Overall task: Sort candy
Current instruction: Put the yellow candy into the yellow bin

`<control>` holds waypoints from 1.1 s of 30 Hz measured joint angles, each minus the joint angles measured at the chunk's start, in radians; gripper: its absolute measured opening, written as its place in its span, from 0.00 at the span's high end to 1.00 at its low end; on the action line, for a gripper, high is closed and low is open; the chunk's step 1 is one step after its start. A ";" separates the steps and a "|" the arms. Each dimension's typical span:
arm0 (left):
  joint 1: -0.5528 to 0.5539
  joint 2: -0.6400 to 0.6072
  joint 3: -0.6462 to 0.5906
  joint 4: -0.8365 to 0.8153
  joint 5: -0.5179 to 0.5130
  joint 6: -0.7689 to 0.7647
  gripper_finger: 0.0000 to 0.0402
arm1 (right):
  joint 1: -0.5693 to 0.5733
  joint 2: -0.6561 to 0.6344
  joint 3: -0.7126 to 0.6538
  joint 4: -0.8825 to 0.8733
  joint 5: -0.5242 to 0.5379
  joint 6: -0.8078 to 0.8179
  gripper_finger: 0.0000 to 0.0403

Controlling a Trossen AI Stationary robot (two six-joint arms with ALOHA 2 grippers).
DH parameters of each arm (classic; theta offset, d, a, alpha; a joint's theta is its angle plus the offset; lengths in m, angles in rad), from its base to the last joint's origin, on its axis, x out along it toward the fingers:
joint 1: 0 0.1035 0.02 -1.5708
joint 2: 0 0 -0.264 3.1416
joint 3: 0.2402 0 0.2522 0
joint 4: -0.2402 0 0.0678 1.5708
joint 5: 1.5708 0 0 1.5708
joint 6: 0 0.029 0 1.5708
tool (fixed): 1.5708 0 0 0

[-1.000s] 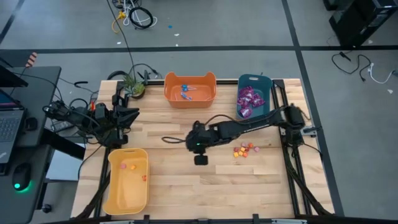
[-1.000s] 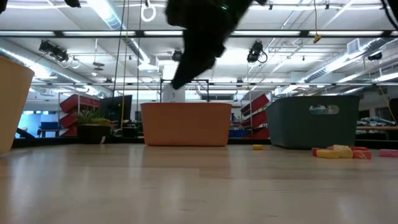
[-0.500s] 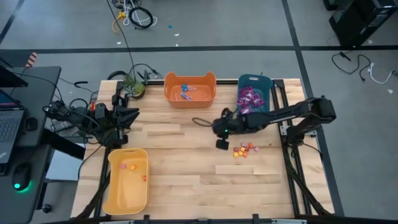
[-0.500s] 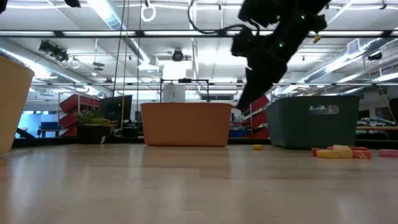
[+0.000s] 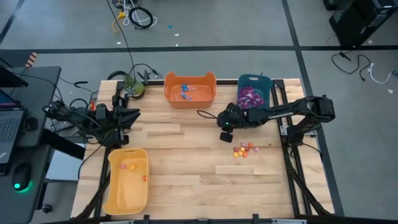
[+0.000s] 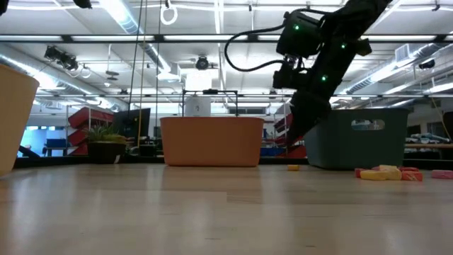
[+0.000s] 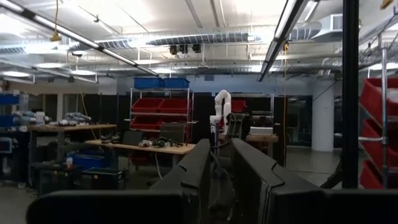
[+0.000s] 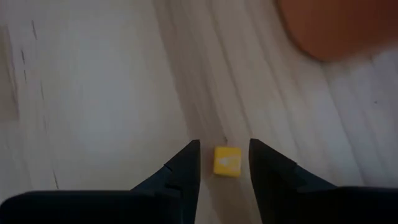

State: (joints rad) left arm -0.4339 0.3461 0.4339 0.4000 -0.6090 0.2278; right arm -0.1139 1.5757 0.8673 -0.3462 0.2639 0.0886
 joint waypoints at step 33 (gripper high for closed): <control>0.000 0.000 0.000 0.005 -0.007 0.029 0.83 | 0.069 0.037 0.002 -0.138 0.033 0.014 0.58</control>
State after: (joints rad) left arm -0.4339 0.3458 0.4339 0.4053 -0.6163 0.2569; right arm -0.0445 1.6130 0.8692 -0.4843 0.2973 0.1031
